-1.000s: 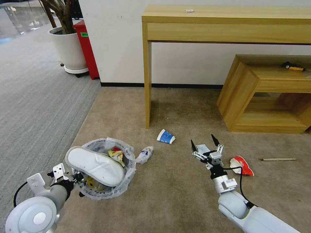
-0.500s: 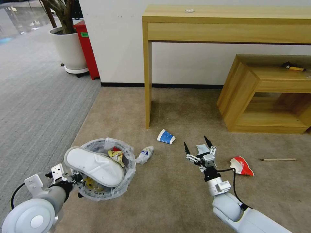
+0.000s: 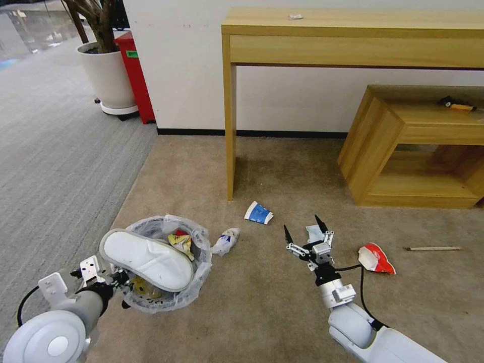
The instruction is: Pick up the trash bin and place the garbage on the floor into it.
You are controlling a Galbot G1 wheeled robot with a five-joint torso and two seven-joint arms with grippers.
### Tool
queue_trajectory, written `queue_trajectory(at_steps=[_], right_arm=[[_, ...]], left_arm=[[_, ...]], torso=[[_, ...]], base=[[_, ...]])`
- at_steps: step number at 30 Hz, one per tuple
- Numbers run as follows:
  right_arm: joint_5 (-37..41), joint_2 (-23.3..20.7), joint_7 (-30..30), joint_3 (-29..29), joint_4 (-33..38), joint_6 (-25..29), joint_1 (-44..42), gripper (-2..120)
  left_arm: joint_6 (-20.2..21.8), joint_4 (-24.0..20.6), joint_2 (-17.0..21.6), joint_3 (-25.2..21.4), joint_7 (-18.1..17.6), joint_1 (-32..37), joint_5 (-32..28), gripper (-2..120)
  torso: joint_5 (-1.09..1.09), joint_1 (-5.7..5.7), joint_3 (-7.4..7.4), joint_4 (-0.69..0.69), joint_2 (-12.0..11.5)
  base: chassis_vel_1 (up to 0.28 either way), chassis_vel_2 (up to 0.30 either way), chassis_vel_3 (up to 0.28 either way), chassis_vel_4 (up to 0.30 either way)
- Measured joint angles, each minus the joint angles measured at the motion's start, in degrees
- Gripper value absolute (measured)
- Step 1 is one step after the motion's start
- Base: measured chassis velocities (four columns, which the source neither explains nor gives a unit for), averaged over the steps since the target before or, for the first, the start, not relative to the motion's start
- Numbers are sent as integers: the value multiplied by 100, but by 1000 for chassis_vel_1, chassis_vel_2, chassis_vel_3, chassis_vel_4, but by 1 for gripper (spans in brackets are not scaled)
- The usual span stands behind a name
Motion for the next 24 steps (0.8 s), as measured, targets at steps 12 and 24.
queue_trajectory(at_steps=[12,24], right_arm=[[-10,41,78,-104,-49,-41,55,100],[-63,79,73,-121,-147,72,72,100]], left_arm=[[-2,-49,13,-37,1,24,-17,0],[-5,-53,8,-36,0,16,-12,0]], torso=[[0,0,0,0,0],[0,0,0,0,0]], base=[[17,18,-20,-21],[31,23,-28,-25]])
